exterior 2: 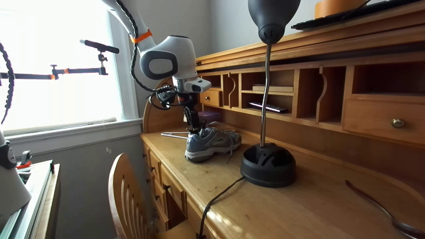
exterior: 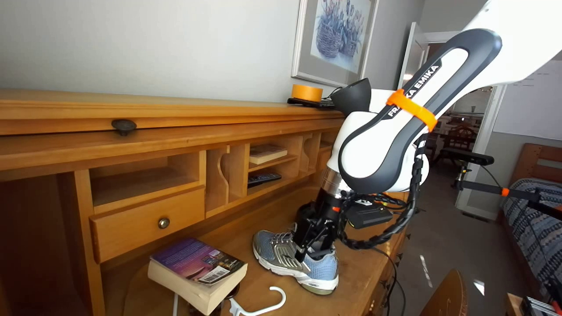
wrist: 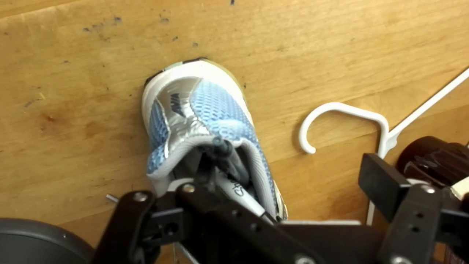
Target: Take the marker out of the sneaker and put it on the shelf.
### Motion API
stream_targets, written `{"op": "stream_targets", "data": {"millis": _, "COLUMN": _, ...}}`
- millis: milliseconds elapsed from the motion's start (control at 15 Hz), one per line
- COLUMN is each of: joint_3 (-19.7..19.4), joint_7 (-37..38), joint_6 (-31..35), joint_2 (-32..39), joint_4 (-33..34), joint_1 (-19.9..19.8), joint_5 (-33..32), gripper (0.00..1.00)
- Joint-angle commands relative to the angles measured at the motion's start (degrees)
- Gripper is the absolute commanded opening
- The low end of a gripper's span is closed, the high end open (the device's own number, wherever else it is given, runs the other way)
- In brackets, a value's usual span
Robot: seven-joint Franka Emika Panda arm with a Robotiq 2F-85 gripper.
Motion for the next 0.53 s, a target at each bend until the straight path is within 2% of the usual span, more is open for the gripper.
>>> {"op": "stream_targets", "data": {"millis": 0, "joint_3": 1.9, "joint_7": -0.3, "joint_6": 2.4, "joint_2": 1.0, "joint_4": 0.8, "joint_1": -1.5, "joint_5": 2.9, "gripper": 1.00}}
{"op": "stream_targets", "data": {"millis": 467, "joint_3": 3.9, "joint_7": -1.6, "joint_6": 6.4, "joint_2": 1.3, "joint_4": 1.4, "joint_1": -2.8, "joint_5": 8.6, "gripper": 1.00}}
